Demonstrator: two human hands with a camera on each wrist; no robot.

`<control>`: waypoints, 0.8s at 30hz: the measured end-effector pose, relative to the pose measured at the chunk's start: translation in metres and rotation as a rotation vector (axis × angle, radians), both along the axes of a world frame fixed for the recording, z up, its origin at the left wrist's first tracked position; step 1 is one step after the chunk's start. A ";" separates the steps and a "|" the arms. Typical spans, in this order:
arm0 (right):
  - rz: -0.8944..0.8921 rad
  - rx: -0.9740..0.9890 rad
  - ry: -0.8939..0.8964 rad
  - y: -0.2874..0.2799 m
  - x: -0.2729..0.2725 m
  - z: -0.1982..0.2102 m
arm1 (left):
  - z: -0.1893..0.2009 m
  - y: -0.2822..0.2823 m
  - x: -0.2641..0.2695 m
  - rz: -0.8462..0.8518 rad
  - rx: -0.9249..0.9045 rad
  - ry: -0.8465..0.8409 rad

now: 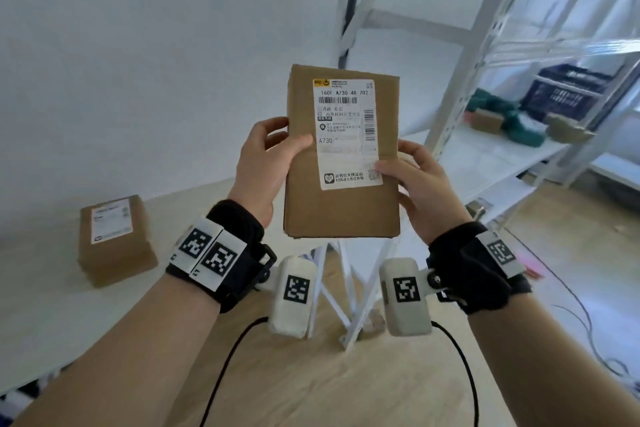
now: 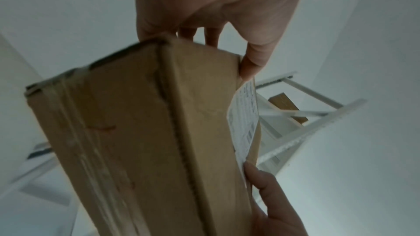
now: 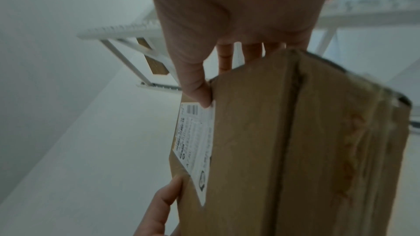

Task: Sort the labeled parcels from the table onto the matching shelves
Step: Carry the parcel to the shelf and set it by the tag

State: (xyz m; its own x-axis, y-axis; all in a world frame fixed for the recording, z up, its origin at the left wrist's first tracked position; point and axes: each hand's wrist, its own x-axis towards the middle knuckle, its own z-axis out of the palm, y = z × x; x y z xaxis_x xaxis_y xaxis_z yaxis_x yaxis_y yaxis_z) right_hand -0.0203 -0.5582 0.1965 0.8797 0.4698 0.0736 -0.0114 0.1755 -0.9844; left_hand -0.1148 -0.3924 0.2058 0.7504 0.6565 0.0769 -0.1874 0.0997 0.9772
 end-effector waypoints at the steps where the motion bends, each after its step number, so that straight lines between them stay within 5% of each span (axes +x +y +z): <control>1: -0.028 0.007 -0.005 -0.014 0.002 0.001 | 0.001 -0.011 0.007 -0.030 0.006 -0.003; 12: -0.330 0.103 -0.006 -0.178 0.059 0.010 | 0.024 -0.161 0.112 -0.322 0.085 -0.059; 24: -0.477 0.117 -0.053 -0.359 0.227 0.033 | 0.055 -0.344 0.296 -0.429 0.165 -0.081</control>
